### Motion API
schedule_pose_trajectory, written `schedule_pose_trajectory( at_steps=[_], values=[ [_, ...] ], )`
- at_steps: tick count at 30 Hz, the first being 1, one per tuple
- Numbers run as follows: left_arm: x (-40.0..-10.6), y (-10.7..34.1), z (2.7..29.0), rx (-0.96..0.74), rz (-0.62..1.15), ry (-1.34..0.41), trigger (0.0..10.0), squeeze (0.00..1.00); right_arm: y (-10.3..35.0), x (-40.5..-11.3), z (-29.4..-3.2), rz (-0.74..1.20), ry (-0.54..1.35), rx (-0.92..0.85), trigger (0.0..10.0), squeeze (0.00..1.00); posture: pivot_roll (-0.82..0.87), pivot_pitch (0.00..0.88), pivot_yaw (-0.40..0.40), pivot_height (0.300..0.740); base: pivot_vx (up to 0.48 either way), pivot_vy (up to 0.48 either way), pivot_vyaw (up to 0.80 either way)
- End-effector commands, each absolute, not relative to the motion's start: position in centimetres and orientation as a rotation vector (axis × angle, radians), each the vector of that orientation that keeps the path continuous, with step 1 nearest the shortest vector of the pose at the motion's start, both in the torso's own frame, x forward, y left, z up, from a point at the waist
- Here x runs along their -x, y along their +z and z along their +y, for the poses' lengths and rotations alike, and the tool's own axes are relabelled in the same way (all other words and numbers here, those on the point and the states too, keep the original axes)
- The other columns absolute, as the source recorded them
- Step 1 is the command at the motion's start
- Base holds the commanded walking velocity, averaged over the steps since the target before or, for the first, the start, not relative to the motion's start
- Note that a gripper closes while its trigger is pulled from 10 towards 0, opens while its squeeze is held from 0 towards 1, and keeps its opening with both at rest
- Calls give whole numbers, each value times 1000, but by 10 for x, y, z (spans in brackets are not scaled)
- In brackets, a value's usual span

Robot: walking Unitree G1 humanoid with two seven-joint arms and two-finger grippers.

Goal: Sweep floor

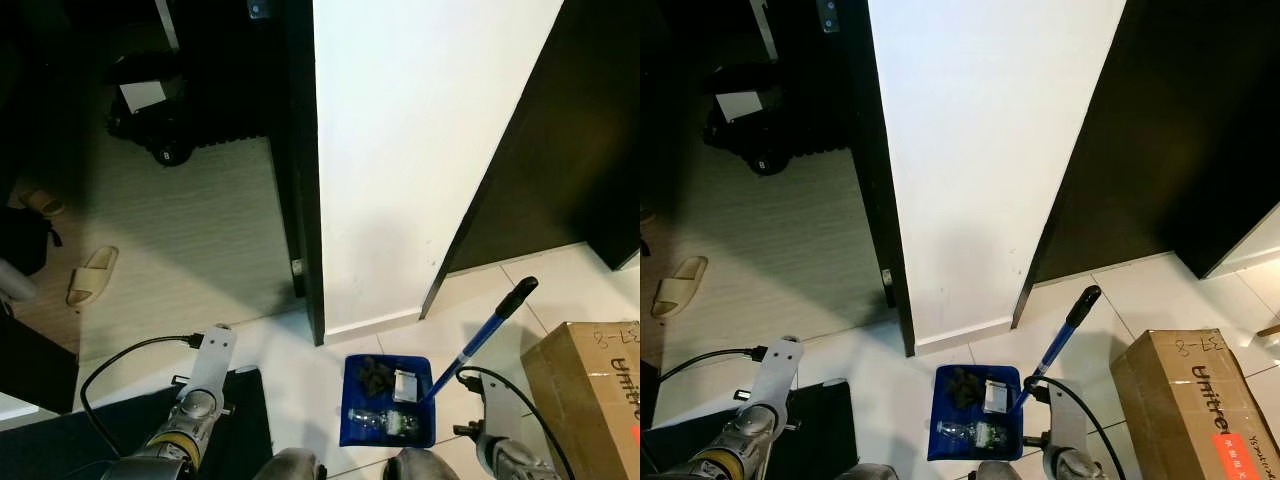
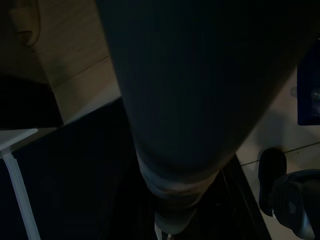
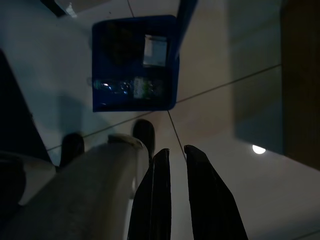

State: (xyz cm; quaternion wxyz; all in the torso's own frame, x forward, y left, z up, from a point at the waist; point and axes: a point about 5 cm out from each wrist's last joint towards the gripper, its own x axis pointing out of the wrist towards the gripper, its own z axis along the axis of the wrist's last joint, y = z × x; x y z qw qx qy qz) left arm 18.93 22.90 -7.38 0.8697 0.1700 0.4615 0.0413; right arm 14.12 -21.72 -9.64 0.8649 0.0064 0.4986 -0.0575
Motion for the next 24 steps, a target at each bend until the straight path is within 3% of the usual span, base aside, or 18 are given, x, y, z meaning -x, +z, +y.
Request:
schedule_pose_trajectory(
  at_steps=[1, 15, 24],
  values=[
    [-184, -75, 237, -388, 991, 105, 10000, 0, -98, -135, -223, 1067, -136, -21, 10000, 0, 83, 0, -7, 740, 0, 0, 0],
    [-177, -76, 244, -380, 998, 144, 10000, 0, -98, -124, -233, 1071, -151, 24, 10000, 0, 94, 0, -18, 740, 0, 0, 0],
    [-175, -74, 252, -379, 985, 182, 10000, 0, -97, -134, -221, 1033, -122, -9, 10000, 0, 128, 0, -15, 740, 0, 0, 0]
  ],
)
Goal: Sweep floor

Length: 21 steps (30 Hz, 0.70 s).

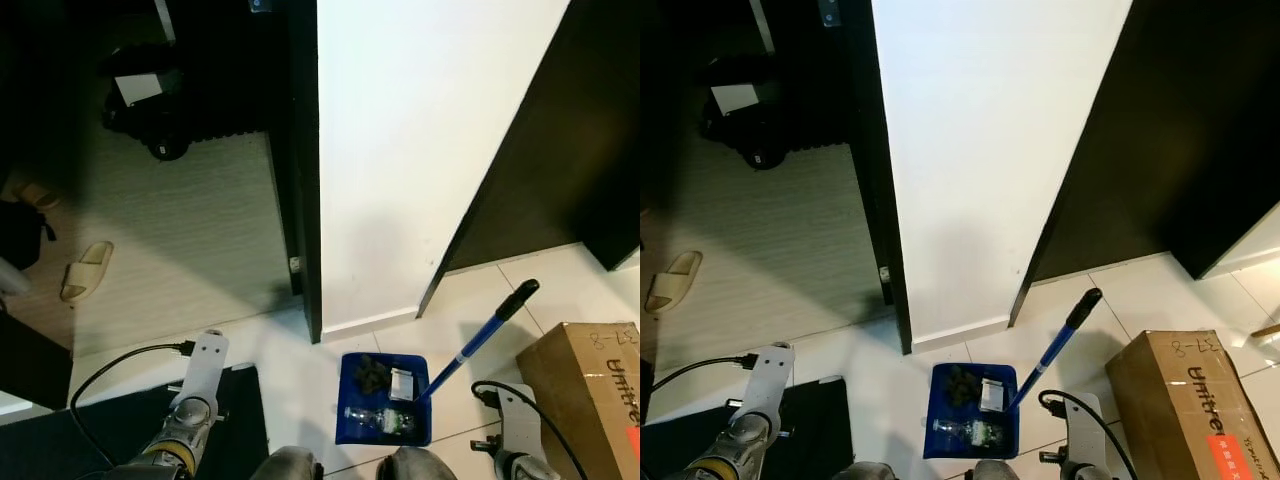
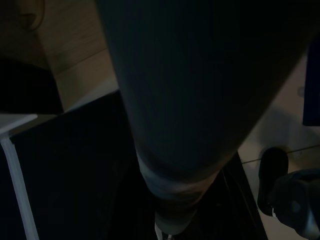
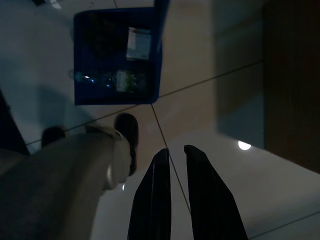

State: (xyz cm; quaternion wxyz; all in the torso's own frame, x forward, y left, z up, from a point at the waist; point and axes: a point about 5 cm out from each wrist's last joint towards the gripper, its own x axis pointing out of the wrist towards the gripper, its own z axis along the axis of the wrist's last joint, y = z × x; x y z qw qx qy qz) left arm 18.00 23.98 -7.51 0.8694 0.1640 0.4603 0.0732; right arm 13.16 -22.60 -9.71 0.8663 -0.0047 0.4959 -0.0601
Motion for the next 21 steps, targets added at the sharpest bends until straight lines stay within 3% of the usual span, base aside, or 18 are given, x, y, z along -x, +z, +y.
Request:
schedule_pose_trajectory(
  at_steps=[1, 5, 21],
  values=[
    [-175, -74, 252, -379, 985, 182, 10000, 0, -97, -134, -221, 1033, -122, -9, 10000, 0, 128, 0, -15, 740, 0, 0, 0],
    [-176, -75, 249, -388, 975, 166, 10000, 0, -96, -145, -208, 1006, -102, -21, 10000, 0, 133, 0, -6, 740, 0, 0, 0],
    [-161, -88, 215, -371, 978, 95, 10000, 0, -86, -160, -212, 878, -122, 16, 10000, 0, 89, 0, -37, 740, 0, 0, 0]
  ],
)
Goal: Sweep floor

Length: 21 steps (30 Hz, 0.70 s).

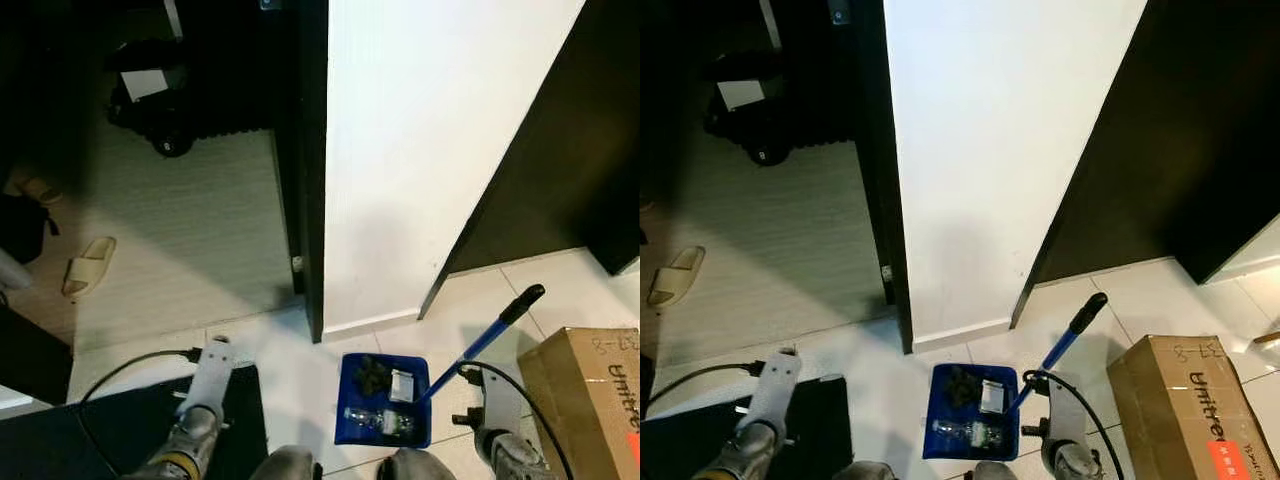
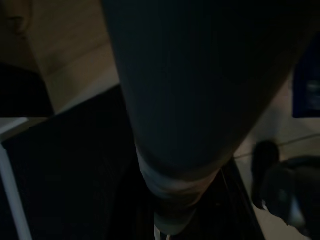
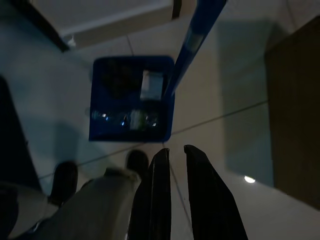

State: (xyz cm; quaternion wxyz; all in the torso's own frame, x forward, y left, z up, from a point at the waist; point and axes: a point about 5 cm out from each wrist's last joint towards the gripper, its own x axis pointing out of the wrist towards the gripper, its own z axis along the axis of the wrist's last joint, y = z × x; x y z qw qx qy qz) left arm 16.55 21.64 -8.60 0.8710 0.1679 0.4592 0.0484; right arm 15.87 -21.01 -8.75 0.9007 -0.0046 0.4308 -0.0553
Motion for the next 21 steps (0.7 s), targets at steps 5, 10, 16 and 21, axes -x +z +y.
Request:
schedule_pose_trajectory(
  at_steps=[5, 10, 16, 21],
  values=[
    [-160, -90, 208, -389, 982, 60, 10000, 0, -84, -164, -213, 859, -129, 21, 10000, 0, 71, 0, -27, 740, 0, 0, 0],
    [-157, -92, 202, -400, 985, 41, 10000, 0, -82, -169, -214, 841, -138, 26, 10000, 0, 48, 0, -21, 740, 0, 0, 0],
    [-154, -94, 197, -406, 987, 28, 10000, 0, -81, -168, -219, 840, -155, 34, 10000, 0, 27, 0, -13, 740, 0, 0, 0],
    [-152, -95, 194, -410, 991, 15, 10000, 0, -82, -163, -224, 848, -172, 41, 10000, 0, 14, 0, -4, 740, 0, 0, 0]
  ],
)
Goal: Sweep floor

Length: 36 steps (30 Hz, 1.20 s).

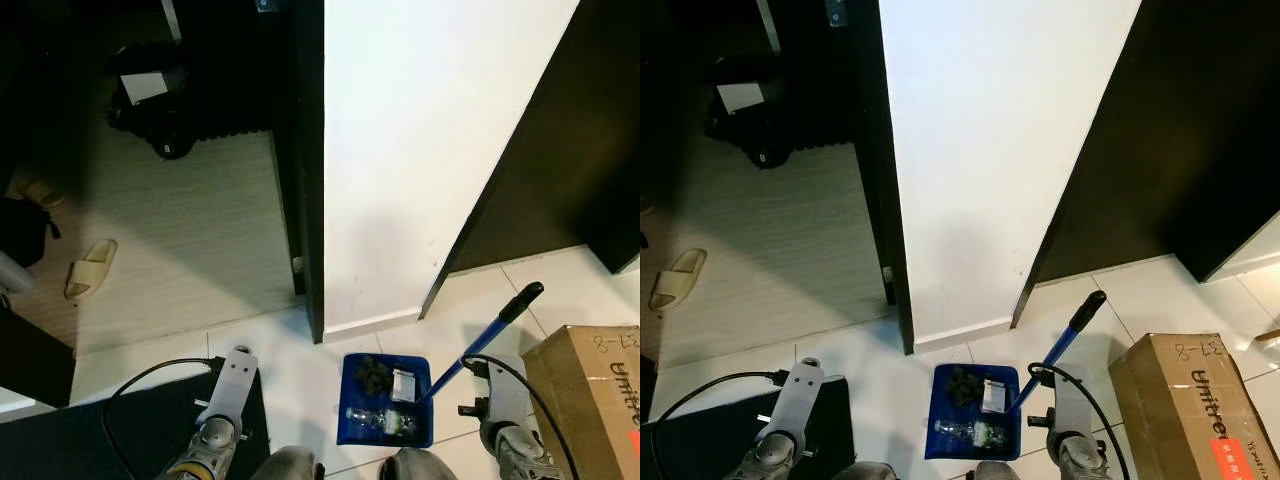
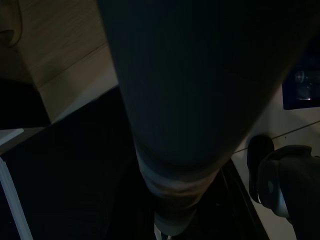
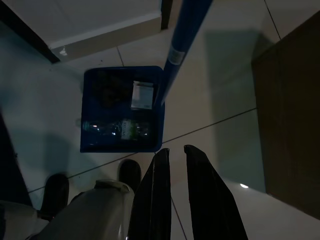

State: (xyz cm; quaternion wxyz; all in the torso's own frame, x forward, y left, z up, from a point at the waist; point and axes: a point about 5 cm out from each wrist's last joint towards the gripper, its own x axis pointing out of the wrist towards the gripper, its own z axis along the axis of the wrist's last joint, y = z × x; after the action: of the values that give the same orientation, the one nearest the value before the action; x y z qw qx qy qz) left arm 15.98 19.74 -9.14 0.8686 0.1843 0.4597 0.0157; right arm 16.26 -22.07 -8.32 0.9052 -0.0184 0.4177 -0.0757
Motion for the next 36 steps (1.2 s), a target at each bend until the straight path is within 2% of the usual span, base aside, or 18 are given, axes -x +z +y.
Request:
schedule_pose_trajectory(
  at_steps=[1, 7, 20, 30, 36],
  values=[
    [-152, -95, 194, -410, 991, 15, 10000, 0, -82, -163, -224, 848, -172, 41, 10000, 0, 14, 0, -4, 740, 0, 0, 0],
    [-149, -97, 190, -416, 989, 1, 10000, 0, -84, -154, -229, 866, -198, 49, 10000, 0, 3, 0, 5, 740, 0, 0, 0],
    [-147, -98, 180, -406, 978, -2, 10000, 0, -84, -152, -233, 865, -229, 63, 10000, 0, -9, 0, 5, 740, 0, 0, 0],
    [-152, -97, 167, -412, 939, -22, 10000, 0, -78, -155, -247, 825, -286, 112, 10000, 0, -19, 0, -5, 740, 0, 0, 0],
    [-160, -94, 160, -435, 909, -62, 10000, 0, -70, -161, -260, 763, -372, 104, 10000, 0, -59, 0, 36, 740, 0, 0, 0]
  ],
)
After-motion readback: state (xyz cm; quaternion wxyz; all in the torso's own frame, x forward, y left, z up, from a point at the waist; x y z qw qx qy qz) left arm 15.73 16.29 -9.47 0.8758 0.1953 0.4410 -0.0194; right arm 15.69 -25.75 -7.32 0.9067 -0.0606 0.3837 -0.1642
